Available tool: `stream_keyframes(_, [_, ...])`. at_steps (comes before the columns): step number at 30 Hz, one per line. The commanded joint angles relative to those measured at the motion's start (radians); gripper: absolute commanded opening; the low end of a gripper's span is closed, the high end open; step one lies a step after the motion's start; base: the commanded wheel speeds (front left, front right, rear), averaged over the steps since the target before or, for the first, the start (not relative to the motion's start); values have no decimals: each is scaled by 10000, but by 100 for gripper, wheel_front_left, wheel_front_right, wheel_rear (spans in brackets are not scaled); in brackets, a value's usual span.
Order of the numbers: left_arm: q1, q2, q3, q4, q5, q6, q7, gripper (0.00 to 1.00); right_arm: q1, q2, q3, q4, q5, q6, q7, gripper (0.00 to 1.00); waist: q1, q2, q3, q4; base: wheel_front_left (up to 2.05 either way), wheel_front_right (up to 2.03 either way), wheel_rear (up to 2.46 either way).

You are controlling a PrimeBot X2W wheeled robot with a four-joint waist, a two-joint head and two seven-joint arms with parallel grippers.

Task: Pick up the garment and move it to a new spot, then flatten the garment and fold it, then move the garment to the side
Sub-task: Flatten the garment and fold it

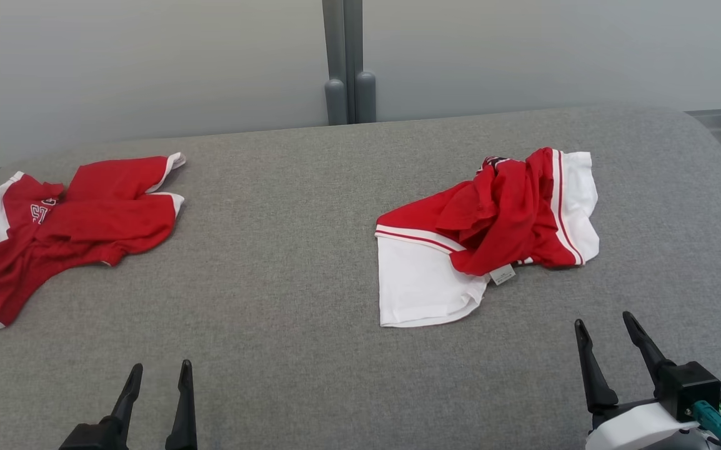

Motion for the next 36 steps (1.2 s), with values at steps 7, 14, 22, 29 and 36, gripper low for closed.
stream_keyframes(7, [-194,-115,83,42,81,-76,-3,100,-137,8,68,-53,0,-7,-7,100,0,-1,178,-152,0,0,0])
stream_keyframes(14, [-1194,-320,-832,942,-469,-94,468,100,-452,18,170,-199,-12,-7,-7,100,0,-1,703,-502,0,0,0])
stream_keyframes(22, [-3379,-427,-2357,1766,-899,129,2467,100,-968,208,211,-334,-64,-7,-7,100,0,-1,1596,-1184,0,0,0])
stream_keyframes(29, [-4773,-438,-3583,2664,-1706,621,4477,100,-1338,423,156,-364,-23,-7,-7,100,0,-1,2242,-1894,0,0,0])
stream_keyframes(36, [-5510,-434,-4115,3821,-2199,1241,4733,100,-1540,596,226,-336,19,-7,-7,100,0,-1,2580,-2449,0,0,0])
